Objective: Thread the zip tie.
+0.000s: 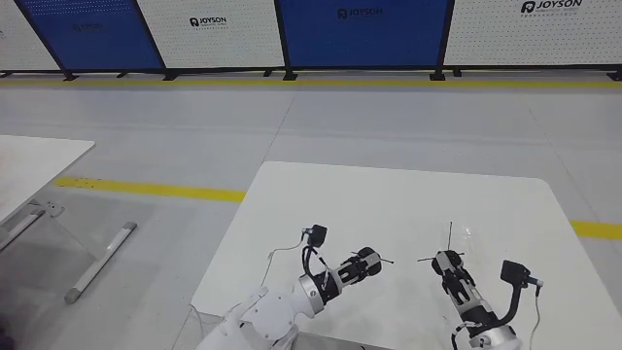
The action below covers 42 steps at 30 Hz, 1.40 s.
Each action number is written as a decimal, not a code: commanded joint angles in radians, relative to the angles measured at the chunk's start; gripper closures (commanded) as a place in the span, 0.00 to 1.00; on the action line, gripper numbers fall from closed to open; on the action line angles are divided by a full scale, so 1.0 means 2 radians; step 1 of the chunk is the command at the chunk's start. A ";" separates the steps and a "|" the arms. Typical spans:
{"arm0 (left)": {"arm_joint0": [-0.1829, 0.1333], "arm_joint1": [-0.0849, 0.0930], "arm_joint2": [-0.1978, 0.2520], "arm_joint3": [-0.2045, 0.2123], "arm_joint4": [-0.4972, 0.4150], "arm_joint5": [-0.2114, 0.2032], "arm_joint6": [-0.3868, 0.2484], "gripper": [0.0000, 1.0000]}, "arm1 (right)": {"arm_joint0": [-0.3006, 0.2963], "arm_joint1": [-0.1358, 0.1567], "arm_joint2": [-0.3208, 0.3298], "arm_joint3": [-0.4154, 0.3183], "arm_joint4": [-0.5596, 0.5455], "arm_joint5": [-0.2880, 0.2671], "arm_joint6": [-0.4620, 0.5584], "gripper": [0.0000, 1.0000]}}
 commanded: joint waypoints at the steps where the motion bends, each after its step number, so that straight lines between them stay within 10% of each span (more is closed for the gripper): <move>1: 0.001 0.000 0.003 0.002 0.007 -0.009 0.006 1.00 | 0.000 0.000 0.000 0.000 0.000 0.000 0.000 1.00; 42: -0.006 -0.003 0.011 0.001 0.054 -0.007 0.048 1.00 | 0.000 -0.001 -0.011 0.017 -0.004 -0.038 0.004 1.00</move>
